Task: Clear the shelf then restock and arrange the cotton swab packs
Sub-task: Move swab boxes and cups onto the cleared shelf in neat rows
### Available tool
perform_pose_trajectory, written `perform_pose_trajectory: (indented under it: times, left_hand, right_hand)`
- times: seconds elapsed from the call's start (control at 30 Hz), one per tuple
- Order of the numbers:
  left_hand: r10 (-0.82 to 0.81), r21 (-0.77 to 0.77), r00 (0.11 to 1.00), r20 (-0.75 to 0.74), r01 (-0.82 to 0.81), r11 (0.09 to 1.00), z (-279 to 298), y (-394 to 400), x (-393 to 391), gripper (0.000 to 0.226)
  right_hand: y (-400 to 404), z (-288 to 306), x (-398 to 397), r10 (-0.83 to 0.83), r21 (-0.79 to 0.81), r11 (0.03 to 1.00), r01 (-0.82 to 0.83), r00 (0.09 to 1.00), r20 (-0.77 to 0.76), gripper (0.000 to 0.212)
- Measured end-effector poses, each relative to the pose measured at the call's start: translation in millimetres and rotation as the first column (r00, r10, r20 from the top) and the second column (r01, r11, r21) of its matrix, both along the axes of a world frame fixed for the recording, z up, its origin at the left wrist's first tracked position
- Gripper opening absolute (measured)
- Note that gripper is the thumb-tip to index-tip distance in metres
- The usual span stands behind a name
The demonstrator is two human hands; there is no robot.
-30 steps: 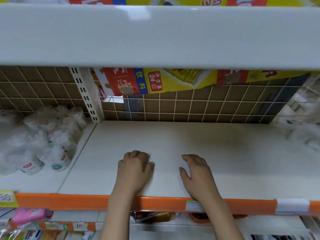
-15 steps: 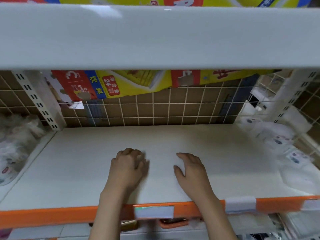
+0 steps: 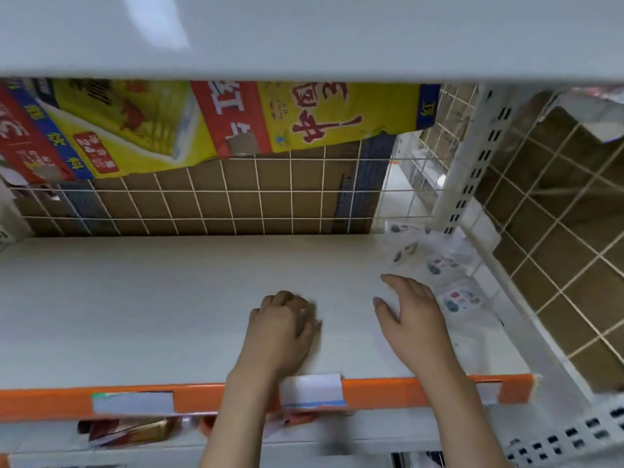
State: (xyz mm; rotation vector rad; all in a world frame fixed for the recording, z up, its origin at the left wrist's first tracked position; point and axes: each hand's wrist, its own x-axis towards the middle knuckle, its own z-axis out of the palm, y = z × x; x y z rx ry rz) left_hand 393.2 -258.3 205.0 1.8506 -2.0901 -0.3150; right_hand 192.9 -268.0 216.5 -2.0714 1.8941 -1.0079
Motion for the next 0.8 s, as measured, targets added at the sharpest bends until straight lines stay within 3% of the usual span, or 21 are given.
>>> perform_pose_trajectory:
  times: [0.17,0.43,0.8]
  left_hand:
    - [0.019,-0.016,0.998,0.063,-0.018,1.000,16.6,-16.9,-25.7,0.027]
    - [-0.139,-0.079,0.983,0.123,0.149,0.986,46.4,-99.7,-106.0,0.045]
    - [-0.135,0.059,0.967,0.217,0.126,0.990,28.4,-155.3,-166.2,0.065]
  right_hand:
    - [-2.0,-5.7,-34.7,-0.016,0.008,1.000,0.015,0.998,0.058,0.036]
    - [-0.1,-7.8,-84.0,-0.094,0.033,0.995,0.091,0.990,0.108,0.036]
    - [1.0,-13.0,-113.9,-0.122,0.058,0.991,0.119,0.990,0.066,0.037]
